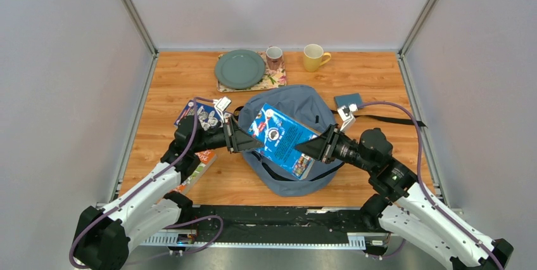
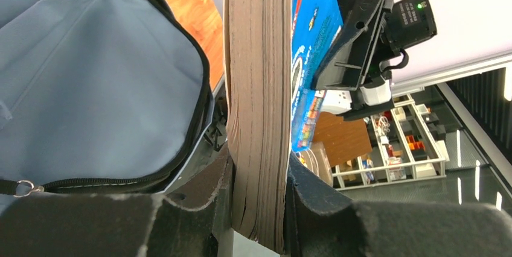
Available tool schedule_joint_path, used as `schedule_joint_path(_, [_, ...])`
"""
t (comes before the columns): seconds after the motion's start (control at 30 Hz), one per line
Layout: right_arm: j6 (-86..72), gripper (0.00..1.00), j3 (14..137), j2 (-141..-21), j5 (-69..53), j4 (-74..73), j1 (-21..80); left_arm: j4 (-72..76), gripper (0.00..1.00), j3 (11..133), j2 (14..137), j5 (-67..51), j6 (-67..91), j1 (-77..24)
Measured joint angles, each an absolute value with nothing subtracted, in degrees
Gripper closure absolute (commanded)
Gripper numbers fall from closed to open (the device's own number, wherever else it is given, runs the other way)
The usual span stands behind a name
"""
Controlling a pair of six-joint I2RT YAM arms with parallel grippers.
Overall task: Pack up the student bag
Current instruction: Pick up the book from the center of the board, then place the book in the student bag.
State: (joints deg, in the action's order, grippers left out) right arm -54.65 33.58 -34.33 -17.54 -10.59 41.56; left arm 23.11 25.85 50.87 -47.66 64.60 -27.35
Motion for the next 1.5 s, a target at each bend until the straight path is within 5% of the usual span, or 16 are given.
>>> schedule_joint_path(0.07, [-54.4,1.00,33.6,-34.3,-17.7,-10.6,41.6,22.3,0.88,25.9,50.9,-47.4,64.2,-27.4])
schedule_joint_path(0.1, [-54.7,1.00,33.6,-34.1,-17.7,-10.9,41.6,21.9,0.55,25.9,50.9,-47.4,64.0,-27.4])
schedule_joint_path(0.2, [-54.3,1.00,33.7,-33.3,-17.0,-13.0,41.6,20.3,0.27,26.4,50.9,-47.2,61.8,-27.7])
schedule_joint_path(0.5, [-53.6,1.00,40.1,-19.9,9.6,-43.4,41.4,-5.5,0.24,37.8,52.1,-32.0,41.9,-30.7])
schedule_joint_path(0.83, [-59.0,1.00,55.2,-15.7,39.4,-69.8,41.4,-18.1,0.22,62.0,81.1,-16.4,23.2,-57.1])
schedule_joint_path(1.1, [-58.9,1.00,57.7,-13.6,45.1,-76.0,41.4,-18.2,0.22,75.8,99.2,-16.5,17.1,-63.0])
schedule_joint_path(1.5, [-59.4,1.00,56.2,-11.0,43.6,-77.3,41.4,-17.7,0.36,84.0,109.2,-20.8,16.6,-64.1])
